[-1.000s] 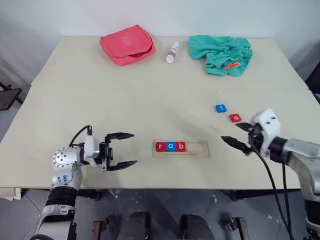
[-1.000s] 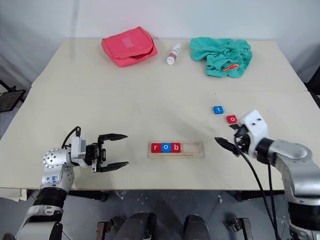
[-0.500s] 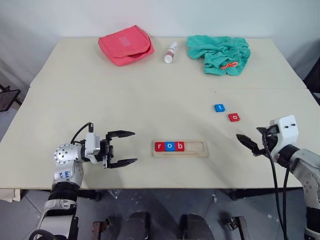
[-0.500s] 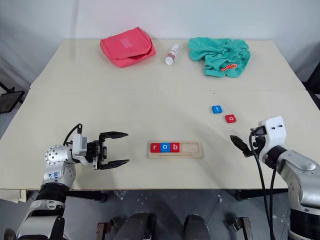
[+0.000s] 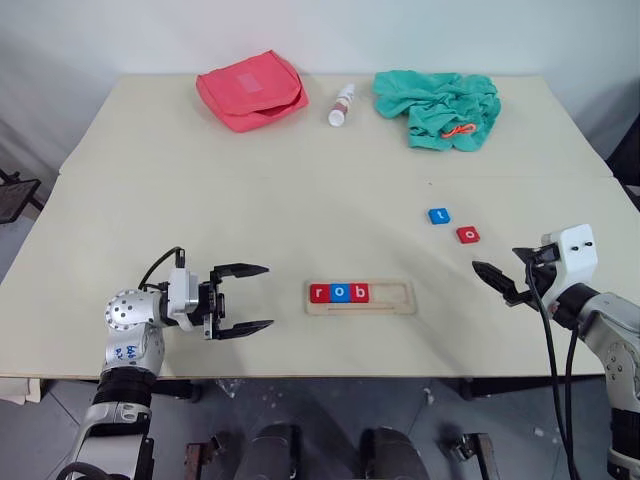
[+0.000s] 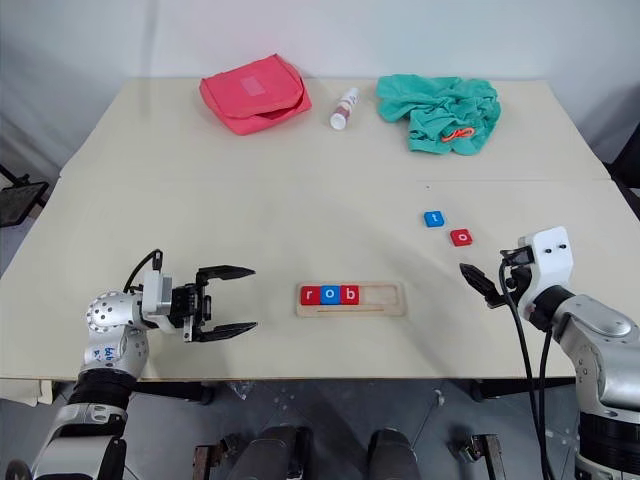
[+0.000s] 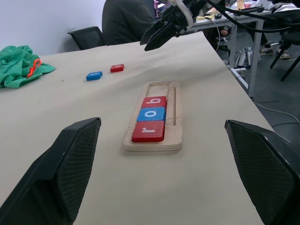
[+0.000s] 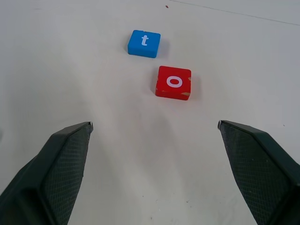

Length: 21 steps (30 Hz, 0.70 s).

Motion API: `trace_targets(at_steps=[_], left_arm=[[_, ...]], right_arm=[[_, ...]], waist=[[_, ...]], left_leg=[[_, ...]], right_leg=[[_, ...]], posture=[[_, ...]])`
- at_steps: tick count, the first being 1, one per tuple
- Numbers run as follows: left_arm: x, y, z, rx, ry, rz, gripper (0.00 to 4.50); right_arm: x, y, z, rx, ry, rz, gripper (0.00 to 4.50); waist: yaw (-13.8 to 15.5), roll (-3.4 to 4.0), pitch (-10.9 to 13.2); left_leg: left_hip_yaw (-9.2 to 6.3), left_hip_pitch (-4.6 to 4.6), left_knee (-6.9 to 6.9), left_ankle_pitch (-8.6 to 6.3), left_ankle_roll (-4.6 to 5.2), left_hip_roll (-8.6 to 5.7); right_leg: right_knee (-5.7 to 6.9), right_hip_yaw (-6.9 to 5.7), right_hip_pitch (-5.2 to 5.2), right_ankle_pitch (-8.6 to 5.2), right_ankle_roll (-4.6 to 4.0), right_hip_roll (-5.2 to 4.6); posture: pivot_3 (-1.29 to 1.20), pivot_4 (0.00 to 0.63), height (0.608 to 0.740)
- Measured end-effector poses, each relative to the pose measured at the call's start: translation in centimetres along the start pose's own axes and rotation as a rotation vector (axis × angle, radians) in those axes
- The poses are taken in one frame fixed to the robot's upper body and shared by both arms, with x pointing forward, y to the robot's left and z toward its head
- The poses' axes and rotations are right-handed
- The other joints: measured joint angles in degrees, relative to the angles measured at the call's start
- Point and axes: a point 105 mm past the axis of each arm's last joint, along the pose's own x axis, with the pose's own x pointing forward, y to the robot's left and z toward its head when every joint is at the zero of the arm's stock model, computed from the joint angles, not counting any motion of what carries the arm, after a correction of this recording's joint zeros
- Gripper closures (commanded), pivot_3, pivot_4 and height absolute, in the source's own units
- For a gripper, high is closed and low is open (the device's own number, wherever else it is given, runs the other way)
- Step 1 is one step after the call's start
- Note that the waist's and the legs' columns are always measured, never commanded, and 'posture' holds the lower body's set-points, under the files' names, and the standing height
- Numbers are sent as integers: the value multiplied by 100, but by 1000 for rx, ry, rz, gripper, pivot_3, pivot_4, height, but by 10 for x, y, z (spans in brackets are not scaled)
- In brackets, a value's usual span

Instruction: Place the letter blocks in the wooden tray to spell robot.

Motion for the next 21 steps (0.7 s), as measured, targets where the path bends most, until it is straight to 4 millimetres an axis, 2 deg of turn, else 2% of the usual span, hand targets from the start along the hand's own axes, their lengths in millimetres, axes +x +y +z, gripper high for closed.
trace_targets(at_steps=[14,17,21], left_arm=[[-1,0,-1,-3,1,3,0],[0,-1,0,-1,0,3,0],[0,-1,0,2,-2,3,0]], right_arm=[[3,2,2,-5,-3,10,29],[18,6,10,-9,-12,37,29],[35,0,13,8,-19,19,29]], waist=[[-6,0,0],[-20,0,0],[-30,0,0]], left_leg=[[1,0,0,0,0,0],[3,1,2,0,0,1],[4,0,-1,0,0,1]], right_leg=[[0,0,0,0,0,0],[0,1,0,0,0,0],[0,0,-4,0,0,0]], posture=[[0,150,740],[0,150,740],[0,150,740]])
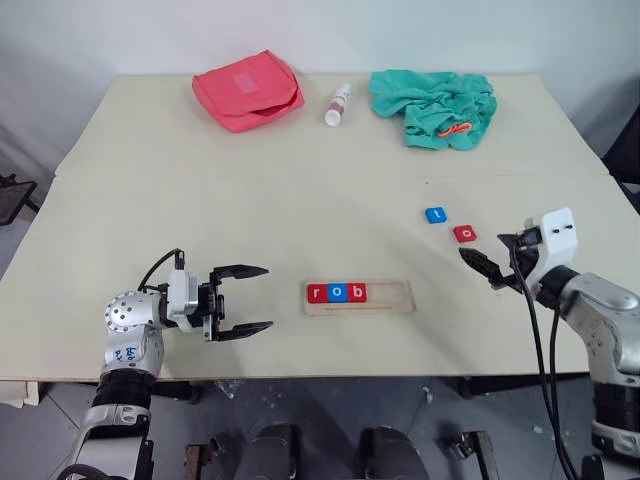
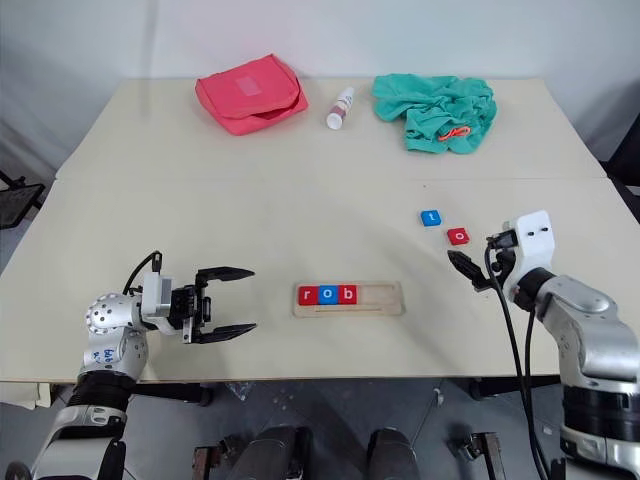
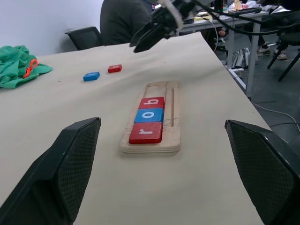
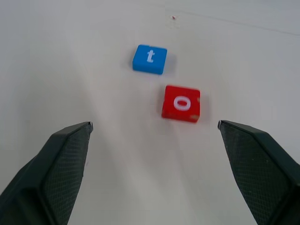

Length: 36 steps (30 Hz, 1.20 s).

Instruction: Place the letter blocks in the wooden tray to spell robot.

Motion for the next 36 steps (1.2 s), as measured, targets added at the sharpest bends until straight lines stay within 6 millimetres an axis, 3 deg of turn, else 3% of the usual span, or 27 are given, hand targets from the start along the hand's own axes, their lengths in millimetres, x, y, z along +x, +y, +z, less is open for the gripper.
trace_targets(at_steps=[5,15,18,25,29,36], left_arm=[[0,-2,1,6,0,-2,0],[-2,-7,1,6,6,14,0],[-3,-7,0,2,7,20,0],[-2,-7,0,2,6,24,0],[-2,-6,0,2,5,22,0],[-2,-4,1,-2,-1,3,0]], right_arm=[[31,-7,-2,12,1,-22,29],[54,-14,-18,18,26,-45,29],[56,-15,-18,28,24,-53,576],[60,-12,-18,39,8,-65,2916],[49,-10,-20,39,-2,-97,3035],[15,26,-20,46,0,-94,3035]], waist=[[9,0,0],[-28,0,0],[-27,0,0],[-23,-1,-1],[18,-1,-1],[12,0,-1]], left_leg=[[-3,-1,1,0,0,-1],[-3,-2,1,0,0,1],[-3,0,5,0,0,2],[-3,0,4,0,0,2],[-13,-4,3,0,0,0],[-12,-7,-1,0,0,1]], right_leg=[[2,-1,0,0,0,-1],[2,-3,0,0,0,-1],[3,-2,2,0,0,0],[3,-2,2,0,0,0],[4,-2,1,0,0,-1],[7,-2,-5,0,0,1]], posture=[[0,150,740],[0,150,740],[0,150,740],[0,150,740],[0,150,740],[0,150,740]])
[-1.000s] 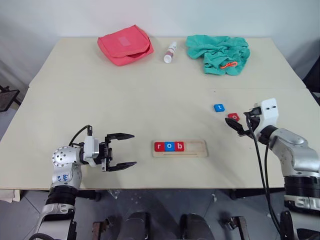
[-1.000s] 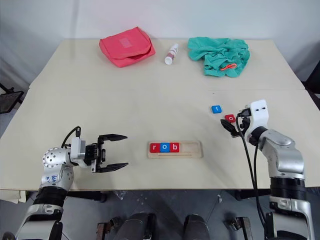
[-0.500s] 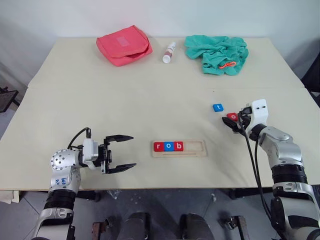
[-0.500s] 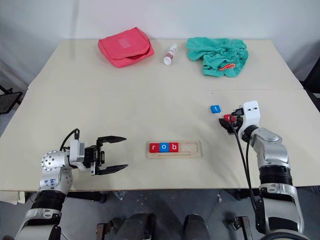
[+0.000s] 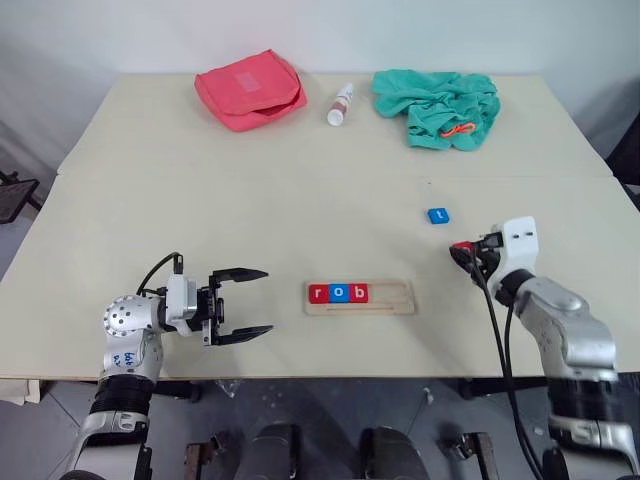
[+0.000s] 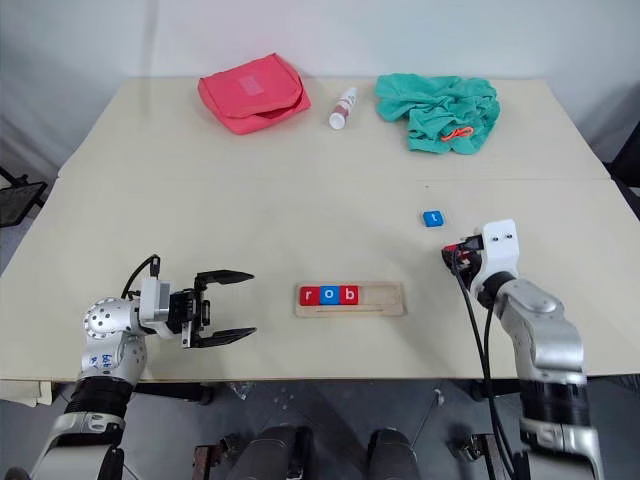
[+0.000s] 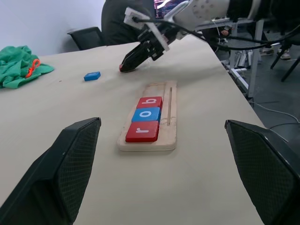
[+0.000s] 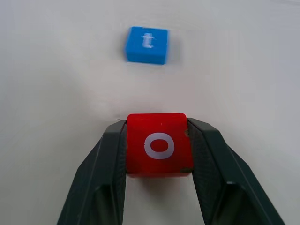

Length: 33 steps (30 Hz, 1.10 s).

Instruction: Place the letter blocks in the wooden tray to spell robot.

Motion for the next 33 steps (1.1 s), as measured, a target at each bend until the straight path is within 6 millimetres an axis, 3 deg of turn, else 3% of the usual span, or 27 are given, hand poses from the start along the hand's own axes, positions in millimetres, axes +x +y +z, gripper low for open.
trace_targets(at_steps=[5,14,23,28,33], left_arm=[[-2,2,-1,-10,1,3,0],[0,7,0,-6,-4,3,0],[0,6,-1,-10,-2,3,0],[-1,3,-2,-17,0,4,0],[0,-1,-4,-14,-7,5,0]], right_arm=[[-34,30,-9,14,48,18,3035],[-44,36,-24,63,87,-36,3035],[-48,37,-30,69,96,-50,24],[-51,41,-22,25,85,18,24],[-64,35,1,-264,136,264,24]], waist=[[7,-1,-1],[1,-1,-1],[-1,-1,-1],[5,-1,-1],[8,-3,-1]], left_leg=[[2,1,1,0,0,-4],[6,6,0,0,0,-3],[7,8,-2,0,0,-3],[8,8,-2,0,1,-5],[14,9,-2,0,2,-2]], right_leg=[[-1,7,2,0,0,-1],[0,13,1,0,0,1],[0,15,1,0,0,1],[-1,16,1,0,0,0],[-12,16,8,0,0,3]], posture=[[0,150,740],[0,150,740],[0,150,740],[0,150,740],[0,150,740]])
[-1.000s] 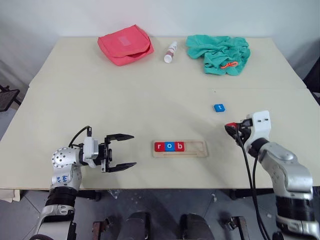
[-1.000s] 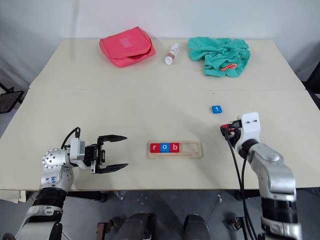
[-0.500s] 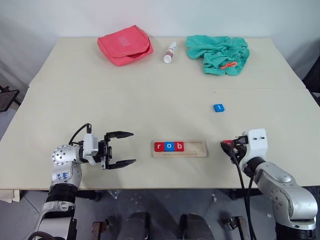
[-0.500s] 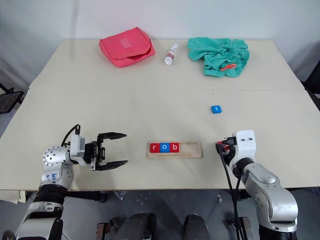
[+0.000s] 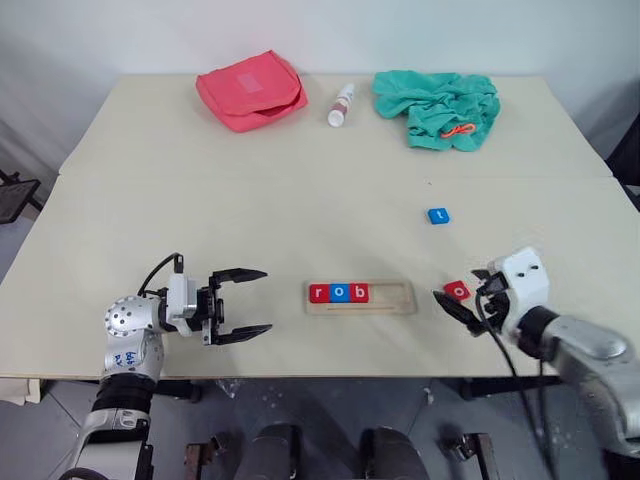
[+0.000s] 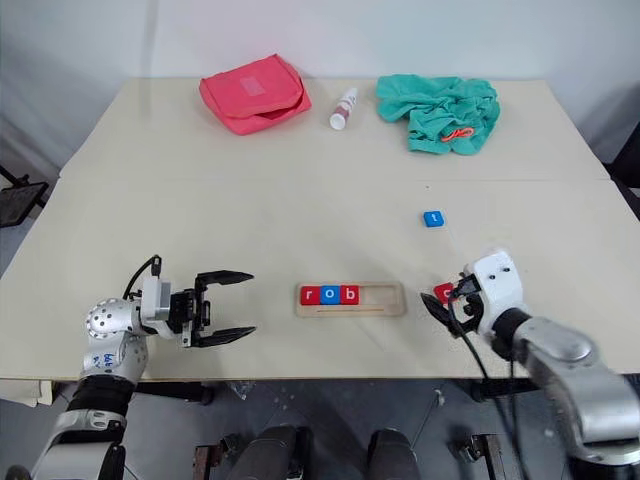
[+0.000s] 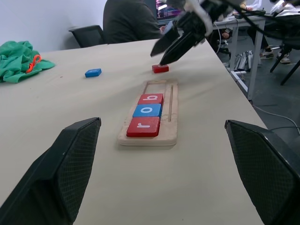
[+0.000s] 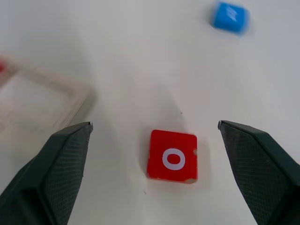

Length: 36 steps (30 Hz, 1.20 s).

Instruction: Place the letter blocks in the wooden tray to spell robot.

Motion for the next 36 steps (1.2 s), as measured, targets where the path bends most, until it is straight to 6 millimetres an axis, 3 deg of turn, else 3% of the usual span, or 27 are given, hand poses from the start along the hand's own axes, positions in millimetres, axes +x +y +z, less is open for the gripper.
trace_targets(at_steps=[9,15,24,28,34,36], left_arm=[[3,-13,0,5,-17,18,0],[0,-19,1,9,-11,51,0],[-4,-25,5,14,0,99,0],[-4,-24,5,12,2,111,0],[-3,-24,8,20,0,115,0],[-3,-24,8,20,0,114,0]], right_arm=[[4,-22,5,-343,140,369,24],[22,-37,2,-570,219,532,24],[41,-45,0,-700,256,662,24],[42,-45,-2,-709,270,695,975],[42,-45,-6,-687,288,718,2959],[42,-45,-6,-676,293,714,3051]], waist=[[-18,-3,0],[-15,-3,0],[-14,-3,0],[-14,-3,0],[-18,-7,-2],[-15,-7,-2]], left_leg=[[10,2,1,0,0,3],[9,0,8,0,0,3],[2,-1,11,0,-1,6],[0,-1,13,0,-1,6],[-3,11,21,0,-1,6],[-9,16,22,0,-1,7]], right_leg=[[-5,0,0,0,0,-3],[-6,-2,0,0,0,-5],[-7,-13,6,0,0,-4],[-7,-14,9,0,0,-4],[-12,-16,31,0,0,-3],[-18,-20,42,0,0,-2]], posture=[[0,150,740],[0,150,740],[0,150,740],[0,150,740],[0,150,740],[0,150,740]])
